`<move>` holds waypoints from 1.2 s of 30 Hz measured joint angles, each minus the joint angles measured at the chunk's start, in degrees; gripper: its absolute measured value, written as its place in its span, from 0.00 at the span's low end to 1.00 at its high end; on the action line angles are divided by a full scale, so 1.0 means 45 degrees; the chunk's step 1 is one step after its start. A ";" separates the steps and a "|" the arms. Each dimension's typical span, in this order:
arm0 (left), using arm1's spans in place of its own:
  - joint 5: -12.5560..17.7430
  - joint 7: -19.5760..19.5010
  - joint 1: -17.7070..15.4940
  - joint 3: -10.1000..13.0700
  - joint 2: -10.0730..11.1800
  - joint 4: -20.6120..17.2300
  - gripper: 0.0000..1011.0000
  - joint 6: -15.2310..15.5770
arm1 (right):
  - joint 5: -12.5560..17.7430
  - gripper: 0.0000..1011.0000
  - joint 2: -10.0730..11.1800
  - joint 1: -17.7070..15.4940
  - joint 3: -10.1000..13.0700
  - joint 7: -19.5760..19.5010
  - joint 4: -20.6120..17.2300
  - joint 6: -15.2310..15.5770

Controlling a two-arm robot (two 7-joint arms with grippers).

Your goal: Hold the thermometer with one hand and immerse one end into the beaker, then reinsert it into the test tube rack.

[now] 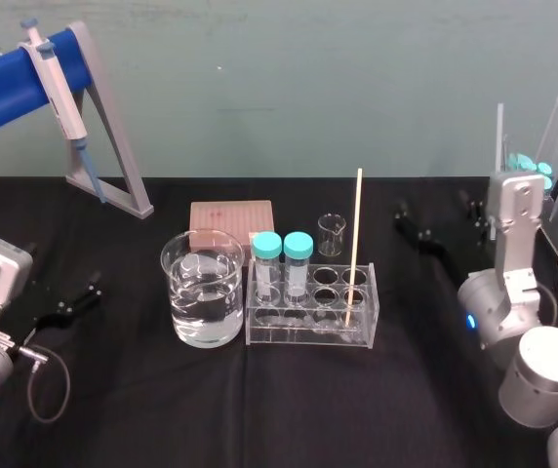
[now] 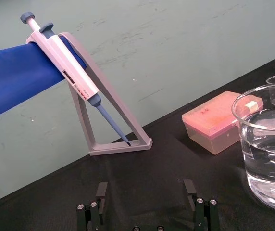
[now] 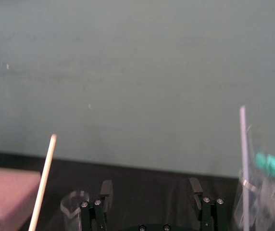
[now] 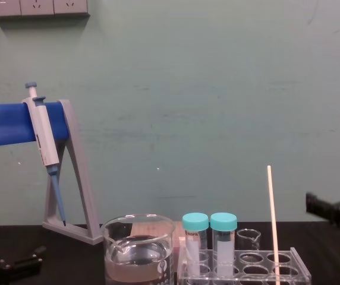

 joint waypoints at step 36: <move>0.0000 0.0000 -0.0001 0.0000 0.0000 0.0000 0.99 0.0000 | -0.0357 0.99 -0.0218 -0.0143 0.0025 0.0224 0.0718 0.0245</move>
